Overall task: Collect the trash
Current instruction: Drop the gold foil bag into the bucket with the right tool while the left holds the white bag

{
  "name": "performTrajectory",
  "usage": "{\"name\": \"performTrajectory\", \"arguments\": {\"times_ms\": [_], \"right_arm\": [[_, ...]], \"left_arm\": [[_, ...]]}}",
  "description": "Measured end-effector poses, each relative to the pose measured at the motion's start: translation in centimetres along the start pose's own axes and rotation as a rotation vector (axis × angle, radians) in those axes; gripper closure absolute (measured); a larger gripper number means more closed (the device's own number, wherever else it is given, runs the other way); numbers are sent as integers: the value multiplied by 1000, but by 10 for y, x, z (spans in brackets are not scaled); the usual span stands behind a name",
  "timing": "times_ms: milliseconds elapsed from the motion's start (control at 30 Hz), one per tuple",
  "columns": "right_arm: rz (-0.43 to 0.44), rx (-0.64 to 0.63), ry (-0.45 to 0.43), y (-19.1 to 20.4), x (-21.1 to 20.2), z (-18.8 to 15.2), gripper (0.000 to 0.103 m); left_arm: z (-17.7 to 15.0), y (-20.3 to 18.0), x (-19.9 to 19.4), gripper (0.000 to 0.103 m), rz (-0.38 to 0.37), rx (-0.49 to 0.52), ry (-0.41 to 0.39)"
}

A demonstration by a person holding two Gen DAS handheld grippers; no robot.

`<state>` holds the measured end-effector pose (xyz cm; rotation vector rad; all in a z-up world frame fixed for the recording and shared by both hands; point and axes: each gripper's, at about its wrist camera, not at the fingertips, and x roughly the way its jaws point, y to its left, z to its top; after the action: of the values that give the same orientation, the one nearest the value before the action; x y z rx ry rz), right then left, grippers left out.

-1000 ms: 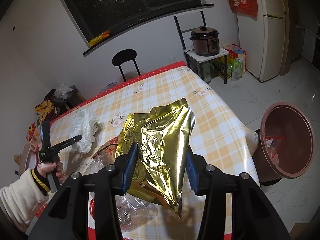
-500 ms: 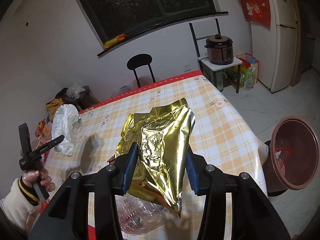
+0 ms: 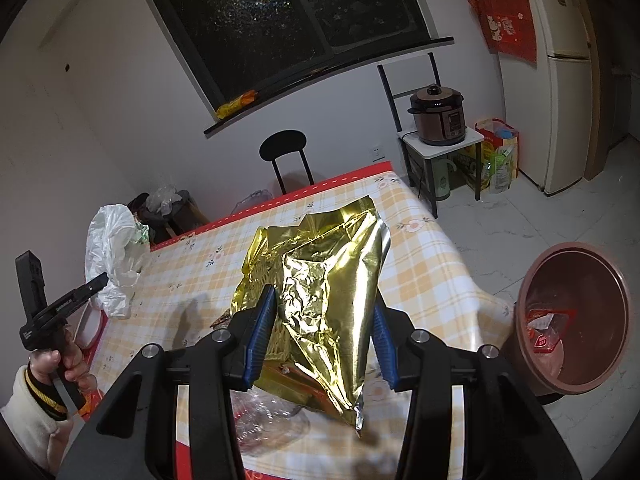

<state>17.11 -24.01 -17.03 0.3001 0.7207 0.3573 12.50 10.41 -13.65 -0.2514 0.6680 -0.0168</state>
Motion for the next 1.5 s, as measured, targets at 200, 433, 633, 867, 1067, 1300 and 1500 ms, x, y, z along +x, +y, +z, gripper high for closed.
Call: {"name": "performTrajectory", "arguments": {"times_ms": [200, 433, 633, 867, 1067, 1300, 1500], "right_arm": [[-9, 20, -22, -72, -37, 11, 58], [-130, 75, -49, -189, -77, 22, 58], [-220, 98, -11, -255, -77, 17, 58], [-244, 123, 59, -298, -55, 9, 57], [-225, 140, 93, -311, -41, 1, 57], [-214, 153, 101, -314, -30, 4, 48], [-214, 145, 63, -315, -43, 13, 37]], "left_arm": [[-7, -73, -12, 77, 9, -18, -22], [-20, -165, -7, 77, -27, -4, -27], [-33, -222, 6, 77, -42, 4, -2], [-42, -266, 17, 77, -41, 11, 20], [-42, -285, 20, 77, -33, 27, 31], [-41, -297, 24, 77, -30, 43, 45], [-42, -306, 33, 77, -50, 57, 59]]}}
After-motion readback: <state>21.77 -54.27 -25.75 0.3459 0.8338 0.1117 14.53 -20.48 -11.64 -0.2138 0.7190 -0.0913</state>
